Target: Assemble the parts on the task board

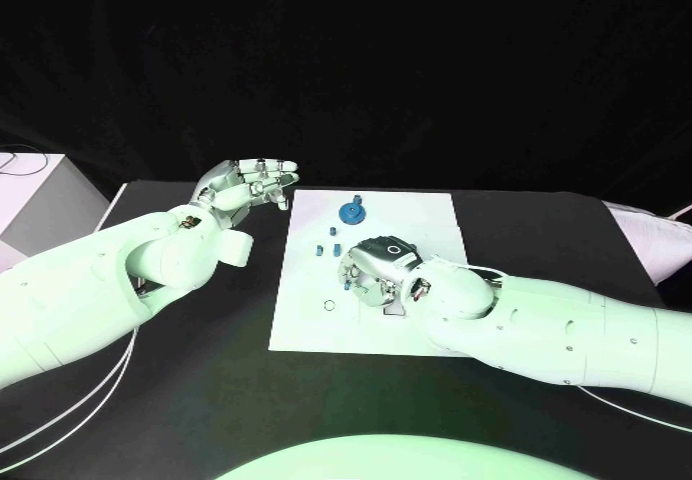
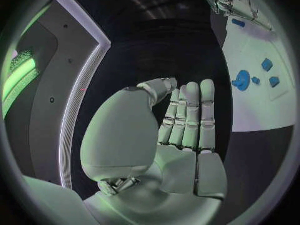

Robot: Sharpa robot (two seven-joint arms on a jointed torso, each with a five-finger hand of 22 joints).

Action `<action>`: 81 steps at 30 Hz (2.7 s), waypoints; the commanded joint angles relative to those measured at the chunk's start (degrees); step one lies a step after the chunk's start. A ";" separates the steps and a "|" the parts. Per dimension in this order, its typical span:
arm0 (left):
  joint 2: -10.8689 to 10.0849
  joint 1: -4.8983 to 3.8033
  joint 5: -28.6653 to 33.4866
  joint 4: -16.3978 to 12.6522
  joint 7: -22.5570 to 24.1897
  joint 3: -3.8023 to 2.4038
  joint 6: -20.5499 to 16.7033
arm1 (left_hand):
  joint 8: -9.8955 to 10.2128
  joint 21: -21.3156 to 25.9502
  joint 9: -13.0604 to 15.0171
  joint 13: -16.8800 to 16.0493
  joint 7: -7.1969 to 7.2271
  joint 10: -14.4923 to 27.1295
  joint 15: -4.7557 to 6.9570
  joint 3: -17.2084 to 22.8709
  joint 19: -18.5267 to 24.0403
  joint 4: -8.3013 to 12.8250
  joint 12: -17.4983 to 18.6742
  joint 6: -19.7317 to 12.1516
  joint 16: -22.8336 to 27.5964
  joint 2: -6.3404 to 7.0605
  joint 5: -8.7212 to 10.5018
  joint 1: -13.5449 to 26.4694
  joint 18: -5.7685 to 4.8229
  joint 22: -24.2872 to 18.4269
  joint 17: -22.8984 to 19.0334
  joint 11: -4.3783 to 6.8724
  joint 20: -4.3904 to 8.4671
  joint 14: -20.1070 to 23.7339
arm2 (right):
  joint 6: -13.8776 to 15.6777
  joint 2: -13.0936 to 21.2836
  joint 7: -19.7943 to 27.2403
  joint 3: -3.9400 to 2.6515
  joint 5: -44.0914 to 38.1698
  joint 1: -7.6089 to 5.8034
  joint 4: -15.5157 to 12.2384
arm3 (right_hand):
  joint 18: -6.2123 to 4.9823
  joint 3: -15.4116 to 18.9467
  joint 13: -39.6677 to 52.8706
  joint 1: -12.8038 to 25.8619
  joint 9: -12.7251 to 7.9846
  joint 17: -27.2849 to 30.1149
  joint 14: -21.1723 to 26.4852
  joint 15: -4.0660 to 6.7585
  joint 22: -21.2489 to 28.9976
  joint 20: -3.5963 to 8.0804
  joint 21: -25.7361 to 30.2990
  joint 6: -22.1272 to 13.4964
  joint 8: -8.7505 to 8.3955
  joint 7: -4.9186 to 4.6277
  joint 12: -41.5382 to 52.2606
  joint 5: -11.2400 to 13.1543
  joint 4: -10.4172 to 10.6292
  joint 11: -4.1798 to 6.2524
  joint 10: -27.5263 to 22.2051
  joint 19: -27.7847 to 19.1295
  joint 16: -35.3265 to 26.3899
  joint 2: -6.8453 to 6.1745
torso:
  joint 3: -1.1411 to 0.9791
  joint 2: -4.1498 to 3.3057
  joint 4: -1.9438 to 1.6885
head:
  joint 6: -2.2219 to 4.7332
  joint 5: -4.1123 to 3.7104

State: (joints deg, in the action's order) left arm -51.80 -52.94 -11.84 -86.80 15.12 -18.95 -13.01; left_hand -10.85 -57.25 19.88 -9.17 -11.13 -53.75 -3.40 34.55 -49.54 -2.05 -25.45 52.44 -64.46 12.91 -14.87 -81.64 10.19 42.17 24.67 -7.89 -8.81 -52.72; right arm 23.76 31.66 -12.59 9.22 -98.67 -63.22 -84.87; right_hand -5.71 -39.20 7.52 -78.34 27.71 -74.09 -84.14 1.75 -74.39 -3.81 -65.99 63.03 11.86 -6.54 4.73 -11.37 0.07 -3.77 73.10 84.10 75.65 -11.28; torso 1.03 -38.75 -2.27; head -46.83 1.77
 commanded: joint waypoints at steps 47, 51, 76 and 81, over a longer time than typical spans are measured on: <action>-0.20 0.13 0.30 -0.02 -0.38 -0.05 1.14 | -0.36 0.51 -0.11 0.11 -0.18 0.46 -0.16 -0.51 -0.17 0.03 -0.19 0.14 0.42 -0.24 -0.10 -0.42 0.44 -0.22 -0.16 0.11 0.07 0.38 | 3.59 5.62 1.02 -0.38 3.50 -0.53 -3.59 | -0.37 17.35 -3.47 -2.99 -4.58 5.88 -1.66 -2.15 5.08 -2.04 9.09 -9.73 -7.44 -2.13 4.66 1.11 4.73 -1.86 -15.54 -0.64 -0.07 -0.84 | -0.03 0.11 0.26 | 0.95 -0.60; -0.46 0.35 0.32 -0.18 -0.36 -0.05 1.31 | -0.39 0.59 -0.13 0.12 -0.18 0.49 -0.17 -0.56 -0.18 0.03 -0.23 0.15 0.47 -0.30 -0.10 -0.45 0.44 -0.28 -0.20 0.11 0.06 0.39 | 0.50 9.45 2.36 -1.02 7.25 -2.70 -5.55 | -0.01 15.77 -3.58 -3.02 -4.83 5.18 -1.94 -1.96 3.75 -1.82 6.99 -9.41 -7.47 -2.18 5.46 0.71 5.03 -1.62 -14.09 0.09 0.71 -1.22 | 0.00 0.13 0.40 | 1.24 -0.90; -0.74 1.05 0.35 -0.50 -0.30 -0.05 1.51 | -0.39 0.59 -0.13 0.12 -0.18 0.49 -0.17 -0.56 -0.18 0.03 -0.23 0.15 0.47 -0.30 -0.10 -0.45 0.44 -0.28 -0.20 0.11 0.06 0.39 | -9.96 14.69 2.43 -1.80 3.31 -7.33 -3.00 | 0.12 21.60 -3.60 -4.00 -5.55 4.76 -1.97 -2.21 3.06 -1.88 6.45 -9.35 -7.62 -0.16 4.54 0.81 7.35 -1.90 -16.43 0.15 1.95 -1.94 | 0.09 0.23 0.64 | 1.65 -1.50; -0.67 1.05 0.35 -0.50 -0.32 -0.05 1.54 | -0.39 0.59 -0.13 0.12 -0.18 0.49 -0.17 -0.56 -0.18 0.03 -0.23 0.15 0.47 -0.30 -0.10 -0.45 0.44 -0.28 -0.20 0.11 0.06 0.39 | -9.32 12.49 1.81 -1.66 2.57 -7.19 -0.83 | 0.18 21.06 -3.49 -4.79 -5.66 4.76 -1.97 -2.06 2.73 -1.82 5.97 -9.09 -7.55 -0.29 5.17 1.02 7.65 -1.71 -15.41 0.31 2.09 -1.25 | 0.02 0.15 0.53 | 1.69 -1.60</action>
State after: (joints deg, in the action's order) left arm -52.57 -51.89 -11.79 -87.13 14.48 -18.94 -12.46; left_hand -10.85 -56.86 19.83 -9.12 -11.13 -53.76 -3.40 34.23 -49.54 -2.06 -25.45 52.44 -64.23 12.91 -14.87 -81.64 10.19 41.95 24.56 -7.89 -8.81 -52.72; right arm 15.70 44.41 -10.37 7.53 -94.22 -70.49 -86.09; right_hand -5.73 -17.87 3.95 -82.59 22.12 -69.28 -84.02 -0.61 -71.61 -5.44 -59.82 53.79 4.29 -6.96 9.77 -10.32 7.52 -5.40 57.32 83.71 77.55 -12.46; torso 1.07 -38.55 -1.65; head -45.16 0.22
